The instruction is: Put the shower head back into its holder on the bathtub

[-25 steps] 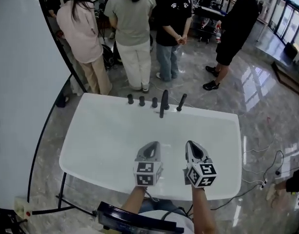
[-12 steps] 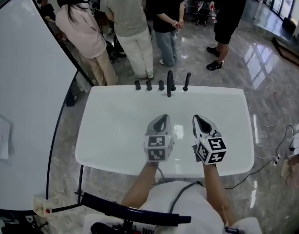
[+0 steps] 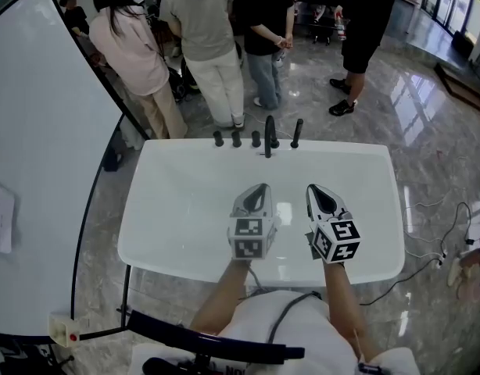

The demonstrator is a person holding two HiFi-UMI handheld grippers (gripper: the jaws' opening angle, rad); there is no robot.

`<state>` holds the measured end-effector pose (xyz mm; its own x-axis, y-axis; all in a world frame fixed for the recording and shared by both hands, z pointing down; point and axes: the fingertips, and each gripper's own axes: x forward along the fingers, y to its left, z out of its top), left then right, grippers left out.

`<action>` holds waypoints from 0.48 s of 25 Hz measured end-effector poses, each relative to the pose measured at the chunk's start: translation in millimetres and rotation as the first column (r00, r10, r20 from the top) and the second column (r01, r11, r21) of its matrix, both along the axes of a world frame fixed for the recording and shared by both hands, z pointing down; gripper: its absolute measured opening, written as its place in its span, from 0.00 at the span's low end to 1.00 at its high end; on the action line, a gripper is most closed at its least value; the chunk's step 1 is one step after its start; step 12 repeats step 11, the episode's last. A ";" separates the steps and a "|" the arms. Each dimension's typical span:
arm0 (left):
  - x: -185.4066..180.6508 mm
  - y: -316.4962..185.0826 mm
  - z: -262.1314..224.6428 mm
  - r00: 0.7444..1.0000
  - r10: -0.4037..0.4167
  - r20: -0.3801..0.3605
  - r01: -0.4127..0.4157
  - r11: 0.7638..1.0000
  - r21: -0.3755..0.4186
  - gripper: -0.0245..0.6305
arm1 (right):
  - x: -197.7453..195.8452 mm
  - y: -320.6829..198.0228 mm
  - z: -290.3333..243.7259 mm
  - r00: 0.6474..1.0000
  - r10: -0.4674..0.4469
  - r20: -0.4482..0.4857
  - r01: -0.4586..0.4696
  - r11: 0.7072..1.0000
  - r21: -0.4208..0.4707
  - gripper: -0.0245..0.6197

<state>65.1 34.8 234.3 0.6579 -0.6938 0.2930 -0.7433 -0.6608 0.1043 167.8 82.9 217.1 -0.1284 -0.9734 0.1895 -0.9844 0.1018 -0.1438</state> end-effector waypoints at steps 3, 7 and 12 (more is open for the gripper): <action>0.0 0.7 0.8 1.000 0.000 0.005 0.000 1.000 -0.003 0.04 | 1.4 0.7 2.0 1.000 0.003 0.005 -0.003 1.000 -0.004 0.05; -0.9 0.0 2.0 1.000 -0.001 0.009 0.002 1.000 -0.003 0.04 | 0.4 -0.1 2.8 1.000 0.006 0.003 -0.006 1.000 -0.007 0.05; 0.8 1.1 4.0 1.000 0.000 0.004 0.000 1.000 -0.004 0.04 | 1.4 0.5 2.3 1.000 0.017 0.000 -0.017 1.000 0.005 0.05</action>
